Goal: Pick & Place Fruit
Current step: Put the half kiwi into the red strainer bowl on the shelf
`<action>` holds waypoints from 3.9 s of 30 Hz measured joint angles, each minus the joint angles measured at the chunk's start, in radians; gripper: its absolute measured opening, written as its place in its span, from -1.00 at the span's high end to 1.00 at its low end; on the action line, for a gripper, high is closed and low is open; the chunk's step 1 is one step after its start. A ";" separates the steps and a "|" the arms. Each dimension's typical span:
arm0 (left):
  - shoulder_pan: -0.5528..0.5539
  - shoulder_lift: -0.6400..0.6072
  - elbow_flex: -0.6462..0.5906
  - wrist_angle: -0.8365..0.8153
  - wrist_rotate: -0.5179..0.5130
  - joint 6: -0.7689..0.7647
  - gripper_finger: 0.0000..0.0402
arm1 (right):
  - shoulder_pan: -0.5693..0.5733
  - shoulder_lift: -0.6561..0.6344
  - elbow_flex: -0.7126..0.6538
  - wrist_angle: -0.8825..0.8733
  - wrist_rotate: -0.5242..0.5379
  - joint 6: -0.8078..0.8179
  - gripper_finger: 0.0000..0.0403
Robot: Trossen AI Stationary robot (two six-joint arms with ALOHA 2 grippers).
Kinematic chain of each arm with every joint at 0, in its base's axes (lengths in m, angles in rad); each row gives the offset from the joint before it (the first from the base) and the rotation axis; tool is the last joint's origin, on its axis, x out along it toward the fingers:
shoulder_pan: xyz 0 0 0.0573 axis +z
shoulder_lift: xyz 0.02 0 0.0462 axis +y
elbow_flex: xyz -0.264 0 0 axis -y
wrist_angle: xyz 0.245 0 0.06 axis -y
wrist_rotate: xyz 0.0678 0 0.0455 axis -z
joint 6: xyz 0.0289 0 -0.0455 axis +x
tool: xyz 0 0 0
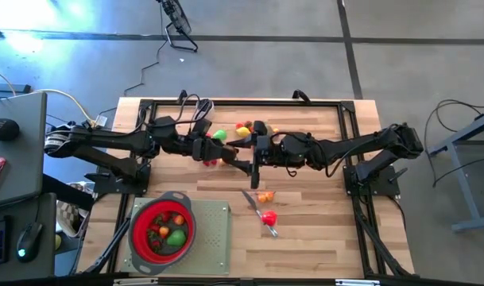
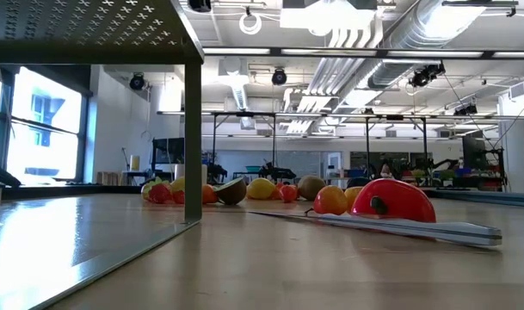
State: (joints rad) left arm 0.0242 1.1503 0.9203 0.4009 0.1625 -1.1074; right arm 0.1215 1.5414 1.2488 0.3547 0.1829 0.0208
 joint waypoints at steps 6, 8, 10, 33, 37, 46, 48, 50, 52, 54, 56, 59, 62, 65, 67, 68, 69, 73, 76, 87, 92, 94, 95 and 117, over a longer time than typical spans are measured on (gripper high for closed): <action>0.000 0.000 0.000 0.000 -0.017 0.000 -0.78 | 0.000 0.000 0.000 0.000 0.019 0.000 -0.06; -0.001 0.002 0.000 0.000 -0.017 0.000 -0.78 | 0.000 0.000 0.000 0.000 0.022 0.000 -0.06; -0.001 0.012 0.002 0.002 -0.018 0.000 -0.78 | 0.000 0.000 0.000 0.000 0.022 0.000 -0.06; 0.001 0.013 0.001 0.000 -0.019 -0.010 -0.17 | 0.000 0.000 0.000 -0.004 0.070 -0.026 -0.06; 0.002 0.013 0.001 -0.001 -0.020 -0.012 -0.21 | 0.000 0.000 0.000 -0.006 0.071 -0.026 -0.06; 0.002 0.013 0.000 0.000 -0.021 -0.016 -0.16 | 0.000 0.000 0.000 -0.007 0.072 -0.026 -0.06; 0.002 0.013 0.000 0.000 -0.021 -0.016 -0.16 | 0.000 0.000 0.001 -0.007 0.071 -0.026 -0.06; 0.002 0.013 0.000 0.000 -0.021 -0.016 -0.18 | 0.000 0.000 0.000 -0.007 0.071 -0.026 -0.09; 0.002 0.013 0.000 0.000 -0.022 -0.016 -0.21 | 0.000 0.000 0.000 -0.007 0.071 -0.026 -0.14; 0.002 0.013 0.000 0.000 -0.022 -0.016 -0.21 | 0.000 0.000 0.000 -0.009 0.071 -0.026 -0.21; 0.001 0.013 0.000 0.008 -0.022 -0.014 -0.19 | 0.001 0.000 0.000 -0.016 0.072 -0.026 -0.28; 0.001 0.012 0.000 0.006 -0.022 -0.005 -0.17 | 0.001 0.000 0.000 -0.023 0.061 -0.024 -0.40; 0.001 0.012 0.000 0.005 -0.022 -0.004 -0.18 | 0.001 0.000 0.000 -0.025 0.016 -0.016 -0.52; 0.001 0.012 0.000 0.009 -0.020 0.001 -0.20 | 0.001 -0.006 0.000 -0.025 0.000 -0.014 -0.65; 0.002 0.012 0.000 0.045 -0.009 0.020 -0.20 | 0.002 -0.015 0.000 -0.029 -0.002 -0.014 -0.72; 0.002 0.012 0.000 0.071 0.002 0.035 -0.20 | 0.006 -0.027 0.000 -0.045 -0.004 -0.012 -0.75; 0.002 0.012 0.000 0.094 0.011 0.046 -0.19 | 0.009 -0.035 -0.001 -0.051 -0.003 -0.007 -0.78; 0.002 0.006 0.000 0.122 0.032 0.054 -0.18 | 0.021 -0.096 -0.002 -0.103 -0.007 0.003 -0.84; 0.002 -0.002 0.000 0.122 0.059 0.055 -0.19 | 0.033 -0.155 -0.001 -0.155 0.008 -0.001 -0.85; 0.002 -0.003 0.000 0.128 0.181 0.026 -0.19 | 0.069 -0.293 0.000 -0.333 0.138 0.009 -0.85; 0.001 -0.008 0.009 0.130 0.251 0.032 -0.19 | 0.069 -0.293 0.000 -0.335 0.140 0.012 -0.85; 0.000 -0.022 0.020 0.131 0.264 0.061 -0.19 | 0.069 -0.293 0.000 -0.336 0.140 0.016 -0.85; -0.001 -0.031 0.026 0.137 0.270 0.078 -0.19 | 0.068 -0.293 0.000 -0.337 0.140 0.027 -0.85; -0.431 -0.388 0.027 -0.445 -0.260 0.396 -0.19 | 0.069 -0.293 0.000 -0.320 0.292 0.122 -0.85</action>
State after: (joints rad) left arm -0.4066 0.7626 0.9470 -0.0443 -0.0973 -0.7109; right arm 0.1902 1.2488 1.2484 0.0345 0.4753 0.1425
